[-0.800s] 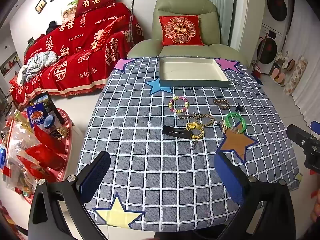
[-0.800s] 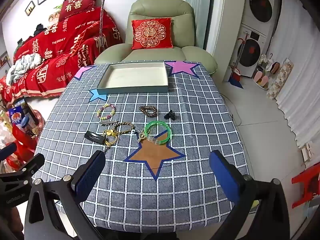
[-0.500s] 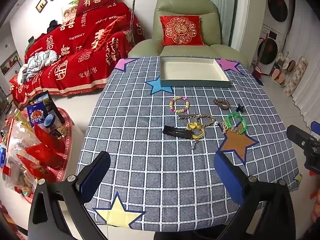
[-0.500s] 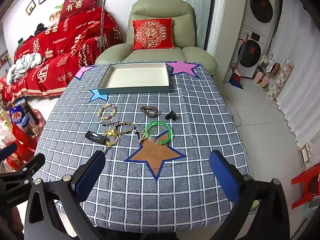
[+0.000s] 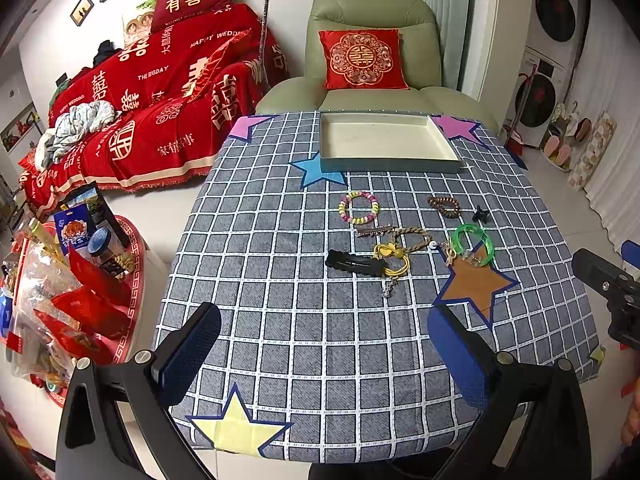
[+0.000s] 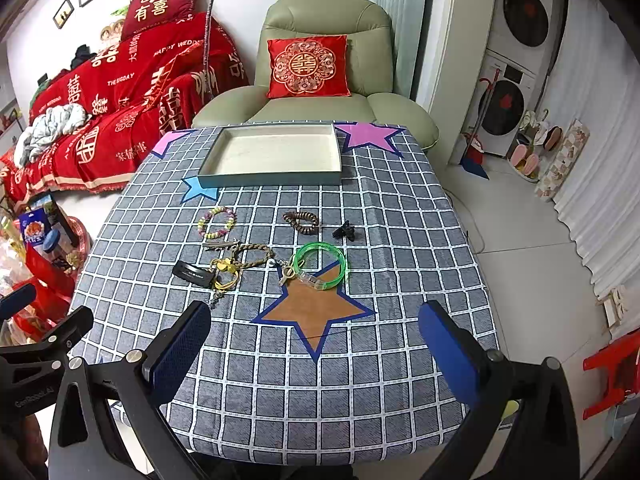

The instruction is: Organize jewelry

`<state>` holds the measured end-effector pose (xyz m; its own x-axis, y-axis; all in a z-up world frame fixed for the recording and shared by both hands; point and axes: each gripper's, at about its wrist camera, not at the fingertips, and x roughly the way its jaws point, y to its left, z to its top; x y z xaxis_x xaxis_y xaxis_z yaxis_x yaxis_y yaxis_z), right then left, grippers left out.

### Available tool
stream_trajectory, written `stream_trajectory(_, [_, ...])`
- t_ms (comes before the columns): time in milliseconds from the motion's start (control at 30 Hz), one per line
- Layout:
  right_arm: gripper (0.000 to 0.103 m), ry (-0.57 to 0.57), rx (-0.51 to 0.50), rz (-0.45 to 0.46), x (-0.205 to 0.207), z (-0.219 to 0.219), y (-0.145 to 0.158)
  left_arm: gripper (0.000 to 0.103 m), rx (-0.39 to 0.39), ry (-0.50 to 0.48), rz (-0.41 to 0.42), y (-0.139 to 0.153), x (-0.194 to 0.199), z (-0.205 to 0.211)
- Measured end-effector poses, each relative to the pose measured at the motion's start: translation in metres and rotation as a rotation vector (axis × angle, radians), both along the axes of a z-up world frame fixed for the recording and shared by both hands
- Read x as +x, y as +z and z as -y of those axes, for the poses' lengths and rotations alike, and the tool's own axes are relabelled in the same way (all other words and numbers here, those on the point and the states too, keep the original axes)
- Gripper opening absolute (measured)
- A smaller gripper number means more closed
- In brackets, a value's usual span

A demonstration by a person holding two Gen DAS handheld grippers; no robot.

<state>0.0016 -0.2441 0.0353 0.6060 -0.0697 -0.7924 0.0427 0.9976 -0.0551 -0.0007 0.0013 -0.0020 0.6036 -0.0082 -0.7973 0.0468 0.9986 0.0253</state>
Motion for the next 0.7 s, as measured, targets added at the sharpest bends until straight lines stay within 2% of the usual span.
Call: stream_trajectory(700, [0.103, 0.001, 0.000, -0.003, 0.0012, -0.0024, -0.0014, 0.103, 0.001, 0.001, -0.008, -0.0048, 0.0001, -0.0010])
